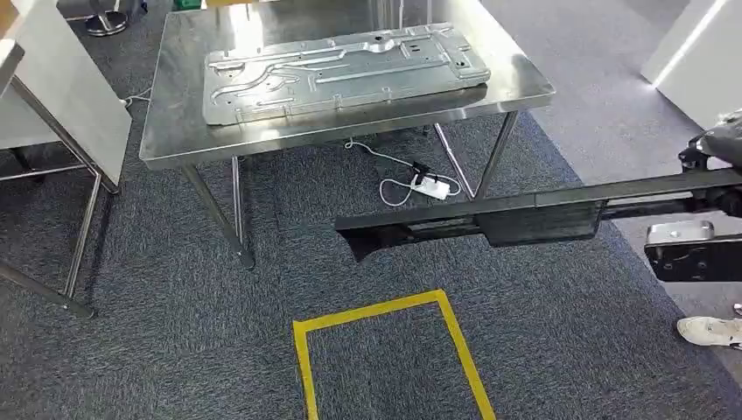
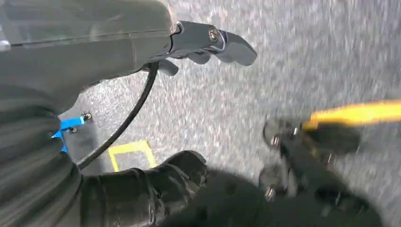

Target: Take the parts from the cabinet and place them on the table.

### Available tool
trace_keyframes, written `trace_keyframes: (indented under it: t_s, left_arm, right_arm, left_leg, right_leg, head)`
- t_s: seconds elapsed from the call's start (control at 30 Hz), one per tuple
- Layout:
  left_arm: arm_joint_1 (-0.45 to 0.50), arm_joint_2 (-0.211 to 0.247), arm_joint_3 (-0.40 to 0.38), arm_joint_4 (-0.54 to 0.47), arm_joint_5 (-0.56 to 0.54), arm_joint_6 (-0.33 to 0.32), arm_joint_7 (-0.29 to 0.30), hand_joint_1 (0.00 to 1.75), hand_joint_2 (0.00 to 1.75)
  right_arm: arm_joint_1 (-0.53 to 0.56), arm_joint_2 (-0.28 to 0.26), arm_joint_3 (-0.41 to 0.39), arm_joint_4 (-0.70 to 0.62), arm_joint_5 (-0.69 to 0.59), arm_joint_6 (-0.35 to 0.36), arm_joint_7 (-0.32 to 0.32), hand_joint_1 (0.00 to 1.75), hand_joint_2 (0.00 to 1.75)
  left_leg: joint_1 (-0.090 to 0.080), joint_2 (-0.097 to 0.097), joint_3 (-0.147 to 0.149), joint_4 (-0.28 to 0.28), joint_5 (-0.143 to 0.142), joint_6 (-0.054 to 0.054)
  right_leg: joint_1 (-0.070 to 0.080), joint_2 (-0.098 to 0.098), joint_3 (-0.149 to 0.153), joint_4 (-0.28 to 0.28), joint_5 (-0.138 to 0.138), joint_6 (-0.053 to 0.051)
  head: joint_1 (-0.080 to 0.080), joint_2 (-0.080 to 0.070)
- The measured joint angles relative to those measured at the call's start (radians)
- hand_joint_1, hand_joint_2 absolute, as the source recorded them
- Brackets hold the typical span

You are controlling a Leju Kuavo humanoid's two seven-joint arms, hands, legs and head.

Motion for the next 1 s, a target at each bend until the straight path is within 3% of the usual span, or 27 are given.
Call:
trace_keyframes:
  t_s: [0.07,0.1,0.13,0.2,0.23,0.27,0.3,0.37,0.4,0.43,0.47,0.53,0.57,0.6,0.63,0.67,0.73,0.8,0.9,0.93,1.0]
  left_arm:
    - [-0.005,0.0,0.0,0.0,-0.002,0.003,-0.001,0.0,1.75]
    - [-0.006,0.0,0.0,0.0,-0.002,0.004,-0.003,0.0,1.75]
    - [-0.006,0.0,0.0,0.0,-0.002,0.004,-0.003,0.0,1.75]
    - [-0.004,-0.002,0.0,0.0,-0.002,0.004,-0.003,0.0,1.75]
    - [-0.003,-0.002,0.001,0.0,-0.002,0.003,-0.003,0.0,1.75]
    - [-0.005,-0.002,0.002,0.0,-0.002,0.004,-0.003,0.0,1.75]
    - [-0.005,-0.002,0.003,0.0,-0.002,0.003,-0.003,0.0,1.75]
    - [-0.004,-0.003,0.006,0.0,0.0,0.002,-0.006,0.0,1.75]
    - [-0.004,-0.003,0.007,0.0,0.001,0.001,-0.006,0.0,1.75]
    - [-0.004,-0.003,0.007,0.0,0.002,0.001,-0.006,0.0,1.75]
    - [-0.004,-0.003,0.008,0.0,0.002,0.002,-0.006,0.0,1.75]
    - [-0.005,-0.003,0.008,0.0,0.002,0.003,-0.006,0.0,1.75]
    - [-0.005,-0.003,0.008,0.0,0.002,0.003,-0.008,0.0,1.75]
    - [-0.004,-0.003,0.01,0.0,0.002,0.003,-0.011,0.0,1.75]
    - [-0.004,-0.003,0.011,0.0,0.004,0.003,-0.016,0.0,1.75]
    - [-0.004,-0.003,0.015,0.0,0.006,0.003,-0.018,0.0,1.75]
    - [-0.004,-0.003,0.016,0.0,0.011,0.002,-0.025,0.0,1.75]
    - [-0.005,-0.002,0.019,0.0,0.015,-0.002,-0.034,0.0,1.75]
    - [-0.009,-0.002,0.024,0.0,0.019,-0.005,-0.039,0.0,1.75]
    - [-0.008,-0.002,0.024,0.0,0.02,-0.005,-0.039,0.0,1.75]
    - [-0.007,-0.003,0.027,0.0,0.021,-0.006,-0.042,0.0,1.75]
  right_arm:
    - [0.008,0.003,0.01,0.002,0.031,-0.008,-0.01,1.75,1.75]
    - [0.011,0.006,0.014,0.002,0.046,-0.01,-0.011,1.75,1.75]
    - [0.013,0.008,0.016,0.002,0.052,-0.01,-0.012,1.75,1.75]
    - [0.013,0.008,0.017,0.005,0.063,-0.011,-0.016,1.75,1.75]
    - [0.014,0.008,0.017,0.005,0.063,-0.013,-0.019,1.75,1.75]
    - [0.017,0.013,0.02,0.006,0.063,-0.016,-0.022,1.75,1.75]
    - [0.024,0.012,0.019,0.007,0.071,-0.021,-0.025,1.75,1.75]
    - [0.027,0.012,0.018,0.008,0.101,-0.03,-0.033,1.75,1.75]
    - [0.032,0.012,0.018,0.008,0.122,-0.037,-0.04,1.75,1.75]
    - [0.041,0.013,0.015,0.008,0.144,-0.05,-0.045,1.75,1.75]
    - [0.059,0.014,0.005,0.008,0.174,-0.068,-0.053,1.75,1.75]
    - [0.102,0.021,-0.03,0.01,0.254,-0.106,-0.07,1.75,1.75]
    - [0.128,0.027,-0.049,0.011,0.286,-0.118,-0.076,1.75,1.75]
    - [0.16,0.034,-0.07,0.014,0.312,-0.127,-0.082,1.75,1.75]
    - [0.187,0.039,-0.085,0.016,0.329,-0.132,-0.084,1.75,1.75]
    - [0.206,0.042,-0.101,0.016,0.337,-0.133,-0.087,1.75,1.75]
    - [0.237,0.047,-0.144,0.018,0.352,-0.136,-0.093,1.75,1.75]
    - [0.263,0.055,-0.191,0.021,0.355,-0.144,-0.099,1.75,1.75]
    - [0.297,0.062,-0.241,0.025,0.355,-0.154,-0.101,1.75,1.75]
    - [0.309,0.066,-0.258,0.029,0.355,-0.154,-0.101,1.75,1.75]
    - [0.313,0.078,-0.28,0.031,0.355,-0.157,-0.102,1.75,1.75]
  left_leg:
    - [-0.002,-0.007,0.001,0.003,-0.005,0.001]
    - [-0.002,-0.012,0.001,0.006,-0.008,0.0]
    - [-0.002,-0.017,0.002,0.012,-0.012,-0.002]
    - [0.0,-0.026,0.005,0.028,-0.026,-0.007]
    - [0.0,-0.028,0.004,0.038,-0.035,-0.012]
    - [-0.007,-0.032,-0.004,0.048,-0.039,-0.018]
    - [-0.006,-0.034,-0.008,0.05,-0.04,-0.022]
    - [-0.006,-0.035,-0.007,0.047,-0.04,-0.024]
    - [-0.009,-0.035,-0.008,0.05,-0.044,-0.027]
    - [-0.005,-0.031,-0.013,0.063,-0.055,-0.037]
    - [-0.003,-0.027,-0.027,0.101,-0.078,-0.045]
    - [0.007,-0.026,-0.103,0.249,-0.145,-0.053]
    - [0.011,-0.025,-0.141,0.318,-0.167,-0.056]
    - [0.014,-0.025,-0.167,0.355,-0.165,-0.058]
    - [0.016,-0.025,-0.165,0.337,-0.137,-0.059]
    - [0.018,-0.025,-0.143,0.28,-0.094,-0.059]
    - [0.018,-0.019,-0.064,0.102,0.0,-0.052]
    - [0.008,-0.011,-0.041,0.049,-0.012,-0.046]
    - [0.006,-0.016,-0.038,0.042,-0.007,-0.038]
    - [0.015,-0.013,-0.024,0.018,0.003,-0.028]
    - [0.014,-0.014,-0.018,0.011,0.006,-0.017]
  right_leg:
    - [-0.001,0.008,-0.071,0.125,-0.044,0.007]
    - [-0.001,0.008,-0.088,0.143,-0.035,0.01]
    - [-0.003,0.008,-0.079,0.11,0.002,0.013]
    - [-0.009,0.008,-0.012,-0.04,0.099,0.016]
    - [-0.012,0.011,0.014,-0.101,0.109,0.014]
    - [-0.004,0.018,0.014,-0.104,0.099,0.012]
    - [-0.003,0.018,0.01,-0.103,0.101,0.001]
    - [0.0,0.017,0.008,-0.104,0.1,-0.006]
    - [-0.011,0.016,0.01,-0.11,0.102,-0.013]
    - [-0.011,0.013,0.015,-0.114,0.103,-0.017]
    - [-0.011,0.012,0.018,-0.114,0.101,-0.023]
    - [-0.012,0.011,0.018,-0.114,0.1,-0.027]
    - [-0.012,0.011,0.018,-0.114,0.099,-0.027]
    - [-0.012,0.011,0.02,-0.114,0.099,-0.027]
    - [-0.013,0.011,0.022,-0.114,0.097,-0.027]
    - [-0.014,0.011,0.024,-0.114,0.096,-0.025]
    - [-0.016,0.011,0.031,-0.114,0.092,-0.02]
    - [-0.012,0.011,0.027,-0.115,0.093,-0.009]
    - [-0.013,0.008,0.036,-0.133,0.099,0.01]
    - [-0.018,0.008,0.04,-0.126,0.092,0.015]
    - [-0.015,0.009,0.004,-0.051,0.041,0.014]
  head:
    - [0.0,0.0]
    - [-0.001,0.0]
    - [-0.001,0.0]
    - [-0.001,0.0]
    - [-0.001,0.0]
    - [0.0,0.0]
    - [-0.001,0.0]
    - [-0.001,0.0]
    - [-0.002,0.0]
    - [-0.001,0.0]
    - [-0.002,0.0]
    - [-0.002,0.0]
    - [-0.002,0.0]
    - [-0.002,0.0]
    - [-0.002,0.0]
    - [-0.002,0.0]
    - [-0.002,0.0]
    - [-0.002,0.0]
    - [-0.002,0.0]
    - [-0.001,0.0]
    - [0.0,0.0]
